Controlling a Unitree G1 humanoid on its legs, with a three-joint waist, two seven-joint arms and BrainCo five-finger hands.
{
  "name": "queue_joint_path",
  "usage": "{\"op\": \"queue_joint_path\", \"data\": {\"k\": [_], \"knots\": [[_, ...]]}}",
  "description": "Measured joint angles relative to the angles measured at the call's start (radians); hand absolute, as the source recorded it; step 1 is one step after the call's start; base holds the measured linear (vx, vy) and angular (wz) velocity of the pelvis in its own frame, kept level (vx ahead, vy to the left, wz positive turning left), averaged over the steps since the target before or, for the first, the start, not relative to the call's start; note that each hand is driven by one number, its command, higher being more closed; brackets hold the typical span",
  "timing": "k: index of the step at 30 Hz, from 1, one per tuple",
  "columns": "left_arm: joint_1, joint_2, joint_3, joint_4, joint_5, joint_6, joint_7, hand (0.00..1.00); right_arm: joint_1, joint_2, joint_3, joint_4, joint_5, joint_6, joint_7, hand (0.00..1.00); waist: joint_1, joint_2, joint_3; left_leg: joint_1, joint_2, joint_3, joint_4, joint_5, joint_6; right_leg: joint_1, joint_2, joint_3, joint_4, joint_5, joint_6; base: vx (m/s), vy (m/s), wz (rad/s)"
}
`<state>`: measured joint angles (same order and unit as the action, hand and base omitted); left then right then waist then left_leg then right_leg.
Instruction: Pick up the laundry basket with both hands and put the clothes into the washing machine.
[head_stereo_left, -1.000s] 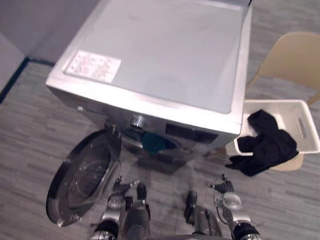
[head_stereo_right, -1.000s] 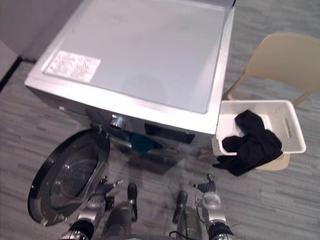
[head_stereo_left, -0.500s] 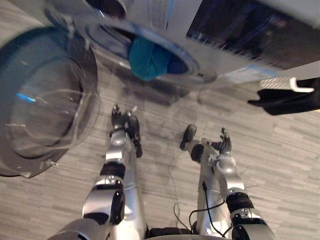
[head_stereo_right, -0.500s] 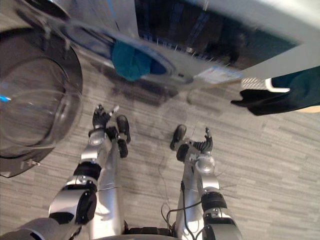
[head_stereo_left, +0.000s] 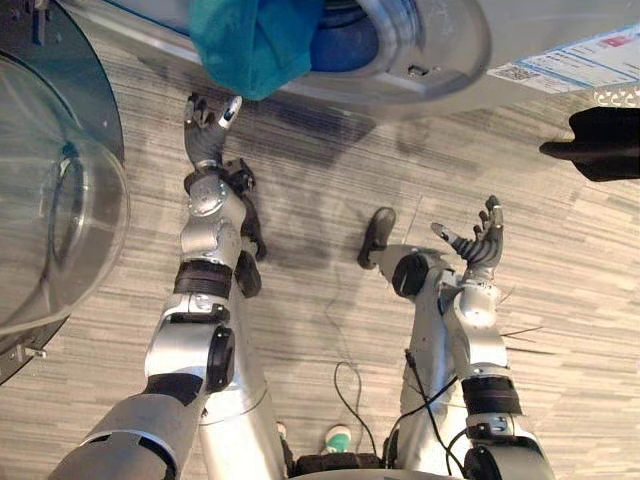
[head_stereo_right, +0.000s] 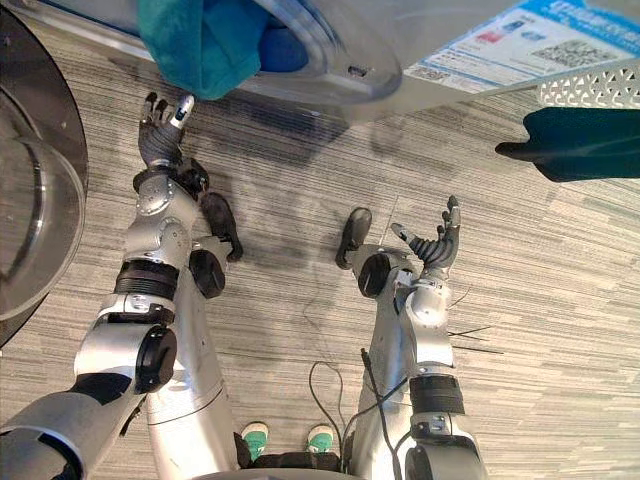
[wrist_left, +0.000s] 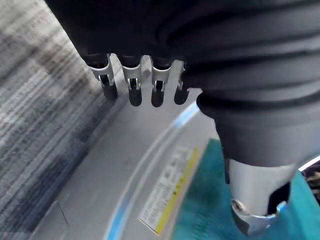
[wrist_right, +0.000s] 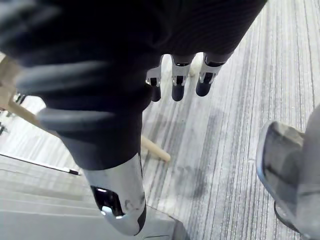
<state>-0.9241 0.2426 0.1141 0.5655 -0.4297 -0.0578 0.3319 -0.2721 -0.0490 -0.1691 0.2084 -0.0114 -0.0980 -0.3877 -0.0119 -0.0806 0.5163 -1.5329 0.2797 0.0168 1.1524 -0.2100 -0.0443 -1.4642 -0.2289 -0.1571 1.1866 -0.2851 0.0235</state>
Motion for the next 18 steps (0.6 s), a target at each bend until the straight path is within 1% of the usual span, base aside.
{"op": "queue_joint_path", "data": {"k": [5,6,10,11,16,18], "knots": [[0.000,0.004,-0.026,-0.051,-0.002,-0.019,0.008,0.00,0.003,0.000,-0.009,0.001,-0.020,-0.002,0.004,0.00,0.000,-0.001,-0.002,0.000,-0.003,-0.004,0.009,-0.002,0.001,-0.001,-0.002,-0.001,0.019,-0.012,-0.007,0.00,0.024,0.04],[0.000,0.005,-0.029,-0.057,-0.002,-0.019,0.012,1.00,0.003,0.000,-0.010,0.001,-0.021,-0.002,0.006,0.00,0.000,-0.001,-0.002,0.000,-0.003,-0.005,0.009,-0.002,0.001,-0.001,-0.002,-0.001,0.020,-0.013,-0.010,0.00,0.000,0.00],[-0.005,0.007,-0.034,-0.064,0.001,-0.017,0.029,1.00,0.003,0.000,-0.013,0.001,-0.030,-0.002,0.020,0.00,0.001,-0.001,-0.003,0.000,-0.003,-0.012,0.009,-0.001,-0.001,-0.002,-0.002,-0.004,0.026,-0.018,-0.015,0.00,0.000,0.00],[-0.005,0.015,-0.032,-0.064,0.001,-0.014,0.043,1.00,0.003,0.000,-0.013,0.001,-0.030,-0.002,0.021,0.00,0.001,-0.002,-0.003,-0.002,-0.003,-0.013,0.008,-0.001,-0.001,-0.004,-0.002,-0.005,0.026,-0.019,-0.016,0.00,0.000,0.00],[-0.019,0.056,-0.038,-0.062,0.004,-0.006,0.042,1.00,0.002,0.000,-0.026,0.002,-0.031,-0.001,0.020,0.00,0.002,-0.003,-0.004,-0.010,-0.003,-0.018,0.008,-0.001,-0.003,-0.008,-0.002,-0.010,0.025,-0.023,-0.017,0.00,0.000,0.00],[-0.061,0.058,-0.044,-0.062,0.010,-0.006,0.040,1.00,0.002,0.001,-0.026,0.002,-0.031,-0.001,0.021,0.00,0.002,-0.006,-0.007,-0.011,-0.003,-0.018,0.008,-0.002,-0.004,-0.007,-0.002,-0.010,0.024,-0.023,-0.016,0.00,0.000,0.00]]}}
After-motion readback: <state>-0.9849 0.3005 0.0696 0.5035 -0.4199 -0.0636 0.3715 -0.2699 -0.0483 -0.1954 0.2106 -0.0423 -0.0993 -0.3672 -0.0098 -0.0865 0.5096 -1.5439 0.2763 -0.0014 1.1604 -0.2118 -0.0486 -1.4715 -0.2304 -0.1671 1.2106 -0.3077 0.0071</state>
